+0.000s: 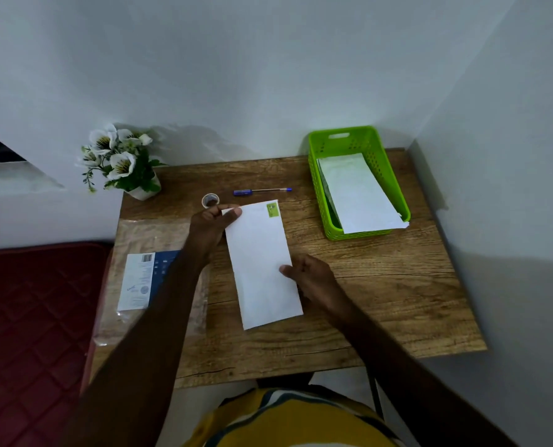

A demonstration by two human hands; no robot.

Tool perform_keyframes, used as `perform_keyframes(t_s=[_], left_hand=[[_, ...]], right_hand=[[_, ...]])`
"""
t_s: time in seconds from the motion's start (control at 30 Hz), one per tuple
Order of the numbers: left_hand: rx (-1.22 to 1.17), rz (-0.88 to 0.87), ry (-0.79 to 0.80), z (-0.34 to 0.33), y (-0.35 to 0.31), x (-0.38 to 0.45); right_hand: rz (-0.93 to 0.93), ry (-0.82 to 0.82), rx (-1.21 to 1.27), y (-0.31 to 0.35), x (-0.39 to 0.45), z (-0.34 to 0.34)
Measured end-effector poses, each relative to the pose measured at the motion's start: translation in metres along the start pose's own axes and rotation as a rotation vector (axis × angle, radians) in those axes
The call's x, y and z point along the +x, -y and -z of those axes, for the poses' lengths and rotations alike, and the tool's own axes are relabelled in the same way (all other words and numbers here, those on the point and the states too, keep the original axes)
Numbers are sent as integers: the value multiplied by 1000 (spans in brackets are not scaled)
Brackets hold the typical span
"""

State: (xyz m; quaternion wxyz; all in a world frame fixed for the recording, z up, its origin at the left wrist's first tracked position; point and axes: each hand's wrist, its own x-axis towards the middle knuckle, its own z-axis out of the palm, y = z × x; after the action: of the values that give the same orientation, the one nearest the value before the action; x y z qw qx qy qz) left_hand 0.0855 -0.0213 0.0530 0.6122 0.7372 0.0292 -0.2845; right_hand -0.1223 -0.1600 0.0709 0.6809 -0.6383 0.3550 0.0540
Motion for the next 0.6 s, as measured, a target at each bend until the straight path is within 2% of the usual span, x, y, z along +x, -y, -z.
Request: perform_keyframes(t_s=[0.07, 0.2, 0.6], left_hand=[[-17, 16, 2, -2, -4, 1], [-34, 44, 2, -5, -4, 4], [19, 52, 58, -5, -7, 1]], right_hand=[[-81, 81, 100, 2, 1, 5], [-175, 95, 222, -11, -1, 1], [-269, 167, 508, -35, -3, -11]])
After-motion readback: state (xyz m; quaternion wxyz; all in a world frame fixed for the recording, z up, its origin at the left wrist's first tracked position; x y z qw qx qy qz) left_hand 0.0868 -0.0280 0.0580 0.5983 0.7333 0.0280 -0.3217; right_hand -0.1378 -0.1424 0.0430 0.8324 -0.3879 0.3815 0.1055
